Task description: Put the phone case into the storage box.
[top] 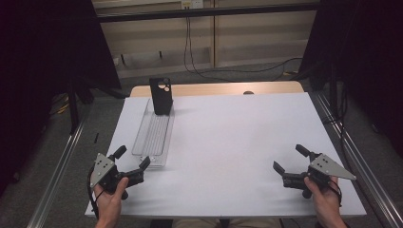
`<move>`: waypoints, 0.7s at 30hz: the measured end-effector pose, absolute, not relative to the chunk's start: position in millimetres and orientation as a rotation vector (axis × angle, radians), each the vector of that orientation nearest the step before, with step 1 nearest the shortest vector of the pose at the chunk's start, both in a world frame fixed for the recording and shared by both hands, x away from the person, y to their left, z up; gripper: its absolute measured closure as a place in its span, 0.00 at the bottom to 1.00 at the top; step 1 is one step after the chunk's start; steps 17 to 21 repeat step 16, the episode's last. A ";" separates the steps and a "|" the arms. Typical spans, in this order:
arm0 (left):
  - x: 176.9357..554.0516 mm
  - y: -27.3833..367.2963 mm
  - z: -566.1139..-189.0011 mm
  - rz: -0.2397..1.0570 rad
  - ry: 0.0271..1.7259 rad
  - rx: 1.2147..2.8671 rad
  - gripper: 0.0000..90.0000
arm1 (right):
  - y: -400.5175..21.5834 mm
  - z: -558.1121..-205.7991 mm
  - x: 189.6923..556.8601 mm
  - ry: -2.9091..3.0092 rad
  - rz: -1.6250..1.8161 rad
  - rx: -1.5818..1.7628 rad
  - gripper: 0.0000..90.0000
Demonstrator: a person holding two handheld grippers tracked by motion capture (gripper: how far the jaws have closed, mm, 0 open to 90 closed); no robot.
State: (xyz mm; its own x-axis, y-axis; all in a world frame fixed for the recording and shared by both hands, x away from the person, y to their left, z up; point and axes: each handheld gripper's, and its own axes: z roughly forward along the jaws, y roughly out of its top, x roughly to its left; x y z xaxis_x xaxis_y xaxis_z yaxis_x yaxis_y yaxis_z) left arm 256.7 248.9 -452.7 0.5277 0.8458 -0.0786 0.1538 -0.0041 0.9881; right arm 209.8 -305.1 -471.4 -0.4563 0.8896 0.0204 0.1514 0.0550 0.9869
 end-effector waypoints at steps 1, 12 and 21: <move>255.3 249.8 -453.5 0.666 0.906 1.498 0.03 | -305.3 -471.3 209.2 1.685 1.458 1.059 0.00; 248.7 254.2 -456.5 0.691 0.905 1.504 0.03 | -305.2 -471.8 208.3 1.705 1.442 1.038 0.00; 247.6 252.7 -455.1 0.693 0.895 1.510 0.03 | -305.2 -472.2 209.2 1.707 1.438 1.044 0.00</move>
